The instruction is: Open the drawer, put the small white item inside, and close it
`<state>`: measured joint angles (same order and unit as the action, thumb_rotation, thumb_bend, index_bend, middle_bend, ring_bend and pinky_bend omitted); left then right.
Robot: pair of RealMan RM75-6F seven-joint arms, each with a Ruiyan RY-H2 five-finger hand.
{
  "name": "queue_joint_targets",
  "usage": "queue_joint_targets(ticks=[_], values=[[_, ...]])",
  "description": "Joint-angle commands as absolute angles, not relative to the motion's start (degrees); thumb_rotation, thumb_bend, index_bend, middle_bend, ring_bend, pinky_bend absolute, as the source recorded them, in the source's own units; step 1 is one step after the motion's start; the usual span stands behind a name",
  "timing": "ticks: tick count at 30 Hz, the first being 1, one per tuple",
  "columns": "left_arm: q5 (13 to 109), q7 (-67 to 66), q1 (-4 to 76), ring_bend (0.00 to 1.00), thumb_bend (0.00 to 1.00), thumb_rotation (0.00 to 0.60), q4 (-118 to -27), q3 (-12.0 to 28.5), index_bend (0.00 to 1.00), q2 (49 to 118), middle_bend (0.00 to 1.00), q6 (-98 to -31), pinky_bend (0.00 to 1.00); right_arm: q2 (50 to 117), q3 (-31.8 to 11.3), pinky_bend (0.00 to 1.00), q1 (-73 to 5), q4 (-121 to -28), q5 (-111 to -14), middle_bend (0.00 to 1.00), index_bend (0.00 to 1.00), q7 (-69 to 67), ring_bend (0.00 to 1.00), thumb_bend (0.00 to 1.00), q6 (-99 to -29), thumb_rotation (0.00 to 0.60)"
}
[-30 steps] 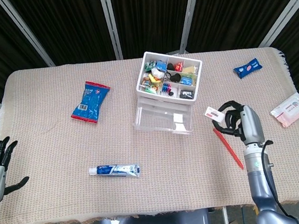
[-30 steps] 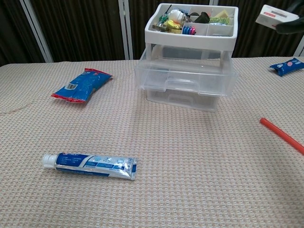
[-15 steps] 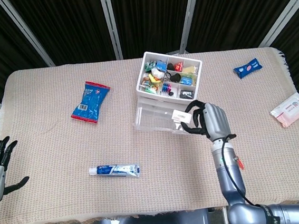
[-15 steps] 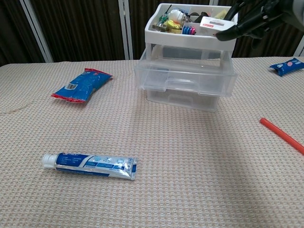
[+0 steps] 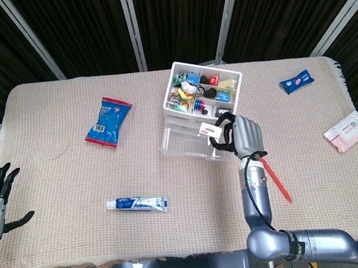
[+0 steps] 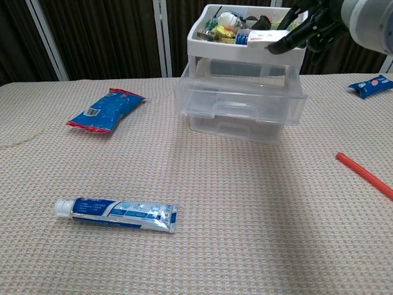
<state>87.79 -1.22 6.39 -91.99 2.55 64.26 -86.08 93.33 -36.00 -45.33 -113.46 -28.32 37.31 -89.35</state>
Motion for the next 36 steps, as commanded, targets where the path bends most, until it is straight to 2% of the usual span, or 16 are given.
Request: queue_joint_targets(ticks=[1, 5, 8, 12, 16, 21, 25, 28, 32, 36], values=[[87.8, -1.3, 6.4, 0.0, 0.14, 0.6, -92.0, 2.5, 0.09, 64.3, 0.0, -86.1, 0.0, 93.1, -35.6, 0.61, -45.2, -114.0, -28.5, 0.81, 0.36, 36.8, 0.81, 0.2, -89.5, 0.6], [87.8, -1.4, 6.3, 0.0, 0.14, 0.6, -92.1, 2.5, 0.09, 64.3, 0.0, -86.2, 0.0, 92.4, -35.0, 0.61, -45.0, -114.3, -29.0, 0.81, 0.29, 36.7, 0.8, 0.19, -89.5, 0.6], [87.7, -1.4, 6.3, 0.0, 0.13, 0.6, -92.2, 2.5, 0.09, 64.3, 0.0, -86.1, 0.0, 91.8, -34.5, 0.61, -44.6, -114.7, -29.6, 0.8, 0.28, 36.1, 0.8, 0.19, -89.4, 0.6], [87.8, -1.4, 6.3, 0.0, 0.14, 0.6, -92.1, 2.5, 0.09, 64.4, 0.0, -86.3, 0.0, 90.4, -33.1, 0.6, -42.9, -116.6, -32.1, 0.76, 0.29, 33.7, 0.76, 0.18, -89.3, 0.6], [87.8, -1.3, 6.2, 0.0, 0.14, 0.6, -92.1, 2.5, 0.09, 64.3, 0.0, -86.4, 0.0, 88.2, -30.0, 0.56, -40.1, -119.0, -38.4, 0.67, 0.36, 30.3, 0.66, 0.18, -89.3, 0.6], [87.7, -1.3, 6.3, 0.0, 0.13, 0.6, -92.2, 2.6, 0.09, 64.4, 0.0, -86.3, 0.0, 82.8, -20.8, 0.49, -33.4, -120.7, -53.4, 0.52, 0.37, 22.5, 0.49, 0.18, -88.1, 0.6], [87.7, -1.8, 6.3, 0.0, 0.14, 0.6, -92.1, 2.6, 0.09, 64.4, 0.0, -86.3, 0.0, 78.4, -11.9, 0.25, -28.3, -116.8, -66.9, 0.31, 0.36, 16.2, 0.24, 0.18, -87.4, 0.6], [87.6, -2.1, 6.2, 0.0, 0.13, 0.6, -92.1, 2.6, 0.09, 64.5, 0.0, -86.3, 0.0, 75.8, -6.4, 0.15, -25.8, -112.2, -75.6, 0.19, 0.31, 12.3, 0.1, 0.18, -87.1, 0.6], [87.4, -2.3, 6.2, 0.0, 0.14, 0.6, -92.0, 2.7, 0.09, 64.6, 0.0, -86.4, 0.0, 74.0, -0.7, 0.04, -23.4, -105.6, -84.2, 0.1, 0.22, 11.8, 0.01, 0.18, -87.8, 0.6], [87.3, -2.5, 6.2, 0.0, 0.14, 0.6, -92.0, 2.7, 0.09, 64.7, 0.0, -86.5, 0.0, 75.0, 3.3, 0.0, -21.2, -97.5, -91.5, 0.03, 0.17, 15.7, 0.0, 0.18, -89.7, 0.6]])
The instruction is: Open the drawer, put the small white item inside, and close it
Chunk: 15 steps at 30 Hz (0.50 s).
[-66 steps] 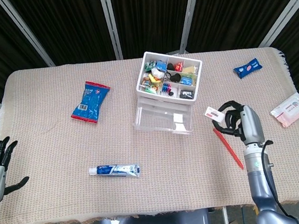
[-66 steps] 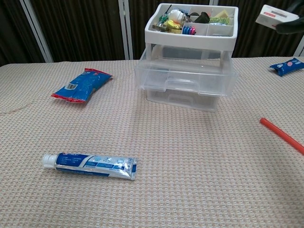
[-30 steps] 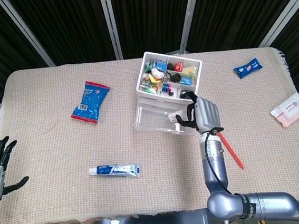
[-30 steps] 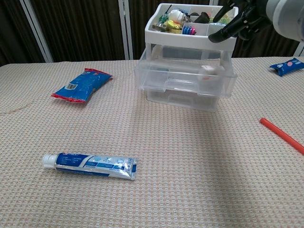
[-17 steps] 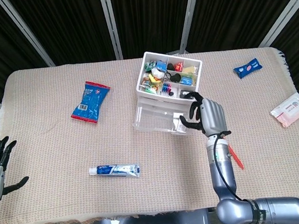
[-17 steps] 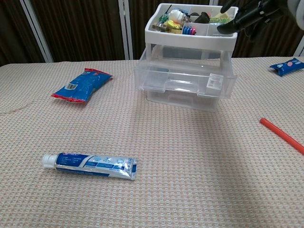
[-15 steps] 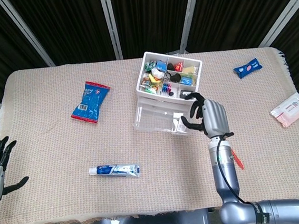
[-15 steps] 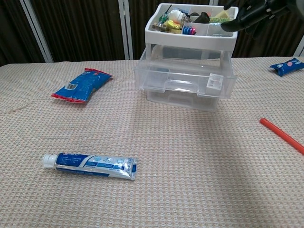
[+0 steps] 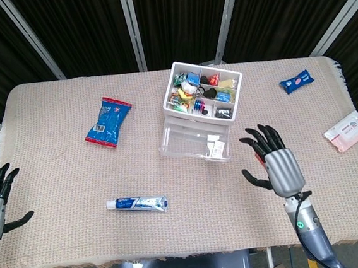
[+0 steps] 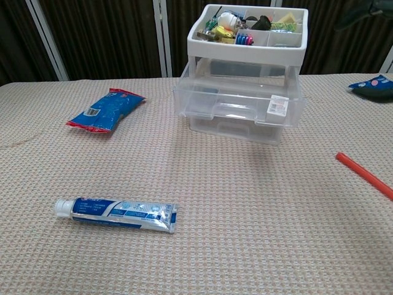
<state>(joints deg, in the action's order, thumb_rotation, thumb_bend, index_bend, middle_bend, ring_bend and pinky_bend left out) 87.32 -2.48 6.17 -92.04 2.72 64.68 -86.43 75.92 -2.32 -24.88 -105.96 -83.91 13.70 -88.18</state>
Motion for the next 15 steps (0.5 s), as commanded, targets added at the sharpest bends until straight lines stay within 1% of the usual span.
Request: queue_joint_targets(ticks=[1, 3, 6, 9, 15], values=[[87.4, -2.6, 6.2, 0.0, 0.14, 0.6, -92.0, 2.7, 0.09, 64.8, 0.0, -86.5, 0.0, 75.7, 4.1, 0.0, -20.8, -95.0, -93.6, 0.01, 0.16, 17.6, 0.0, 0.18, -90.2, 0.6], [87.5, -2.6, 6.2, 0.0, 0.14, 0.6, -92.0, 2.7, 0.09, 64.8, 0.0, -86.6, 0.0, 77.4, 4.8, 0.0, -20.5, -90.2, -98.1, 0.0, 0.15, 21.8, 0.0, 0.18, -91.5, 0.6], [87.5, -2.5, 6.1, 0.0, 0.14, 0.6, -92.0, 2.8, 0.09, 64.9, 0.0, -86.7, 0.0, 80.2, 4.7, 0.0, -20.3, -84.8, -103.2, 0.0, 0.13, 28.1, 0.0, 0.18, -92.9, 0.6], [87.3, -2.1, 6.0, 0.0, 0.14, 0.6, -92.1, 2.8, 0.09, 64.9, 0.0, -86.7, 0.0, 82.2, 4.3, 0.0, -20.3, -82.3, -105.3, 0.0, 0.11, 32.1, 0.0, 0.18, -92.6, 0.6], [87.1, -1.4, 6.1, 0.0, 0.14, 0.6, -92.1, 3.0, 0.09, 64.7, 0.0, -86.6, 0.0, 85.9, 3.0, 0.0, -21.0, -79.3, -107.1, 0.0, 0.1, 38.5, 0.0, 0.18, -89.7, 0.6]])
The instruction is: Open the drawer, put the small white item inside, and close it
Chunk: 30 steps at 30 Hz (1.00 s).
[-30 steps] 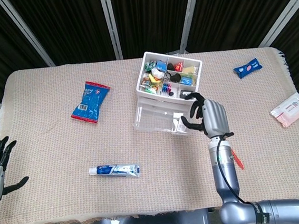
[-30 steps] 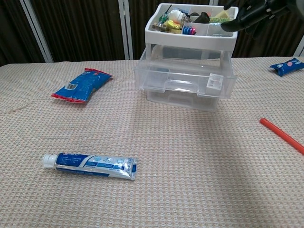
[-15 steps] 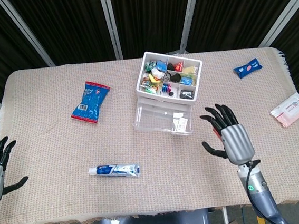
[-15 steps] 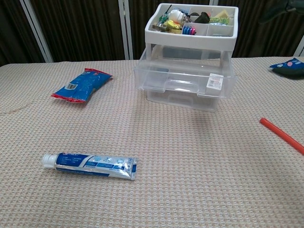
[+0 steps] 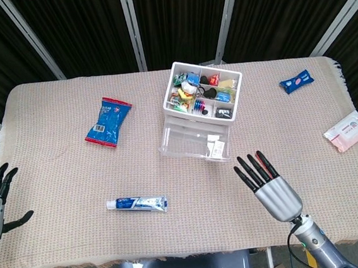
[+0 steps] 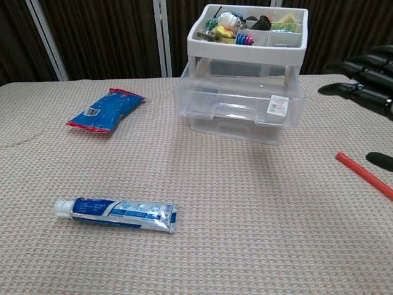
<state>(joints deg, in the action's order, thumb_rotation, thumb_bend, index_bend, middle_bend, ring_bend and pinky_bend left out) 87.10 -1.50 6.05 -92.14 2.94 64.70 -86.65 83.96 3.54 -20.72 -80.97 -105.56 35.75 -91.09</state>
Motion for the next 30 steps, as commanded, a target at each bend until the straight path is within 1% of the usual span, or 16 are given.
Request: queue_joint_targets(ticks=[1, 10, 24, 30], values=[[87.1, -1.4, 6.1, 0.0, 0.14, 0.6, -92.0, 3.0, 0.09, 64.7, 0.0, -86.6, 0.0, 86.4, 2.8, 0.0, -21.3, -78.5, -107.7, 0.0, 0.1, 39.4, 0.0, 0.18, -89.4, 0.6], [87.0, -0.9, 6.0, 0.0, 0.14, 0.6, -91.9, 3.1, 0.09, 64.7, 0.0, -86.8, 0.0, 90.4, 0.3, 0.0, -23.0, -74.8, -107.6, 0.0, 0.1, 45.0, 0.0, 0.18, -85.3, 0.6], [87.0, -0.8, 6.1, 0.0, 0.14, 0.6, -92.0, 3.2, 0.09, 64.7, 0.0, -86.7, 0.0, 95.4, -1.3, 0.0, -25.5, -69.5, -108.1, 0.0, 0.1, 49.4, 0.0, 0.18, -81.3, 0.6], [87.0, -0.7, 6.1, 0.0, 0.13, 0.6, -92.1, 3.2, 0.09, 64.7, 0.0, -86.6, 0.0, 96.8, -1.3, 0.0, -25.9, -67.8, -108.3, 0.0, 0.1, 50.7, 0.0, 0.19, -80.3, 0.6]])
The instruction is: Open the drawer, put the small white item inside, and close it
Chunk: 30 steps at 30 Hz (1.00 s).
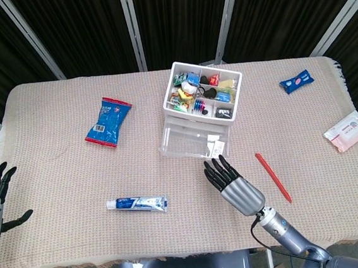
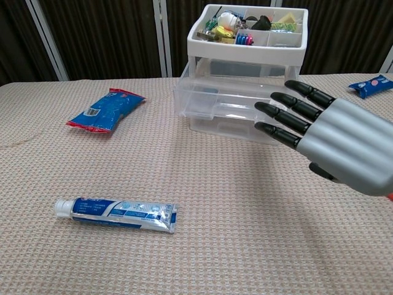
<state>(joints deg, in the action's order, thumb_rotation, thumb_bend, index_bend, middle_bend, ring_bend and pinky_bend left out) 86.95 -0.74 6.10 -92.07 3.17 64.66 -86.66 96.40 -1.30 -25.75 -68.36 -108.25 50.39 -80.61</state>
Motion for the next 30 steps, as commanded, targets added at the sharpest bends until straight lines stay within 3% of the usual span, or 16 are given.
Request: queue_joint_targets(ticks=[1, 30], values=[[87.0, -0.7, 6.1, 0.0, 0.13, 0.6, -92.1, 3.2, 0.09, 64.6, 0.0, -86.6, 0.0, 97.0, -1.3, 0.0, -26.0, -67.6, -108.3, 0.0, 0.1, 50.8, 0.0, 0.19, -80.2, 0.6], [86.4, -1.4, 6.2, 0.0, 0.14, 0.6, -92.6, 3.2, 0.09, 64.7, 0.0, -86.1, 0.0, 101.0, -5.0, 0.0, -28.2, -63.4, -104.4, 0.0, 0.11, 54.8, 0.0, 0.18, -76.9, 0.6]])
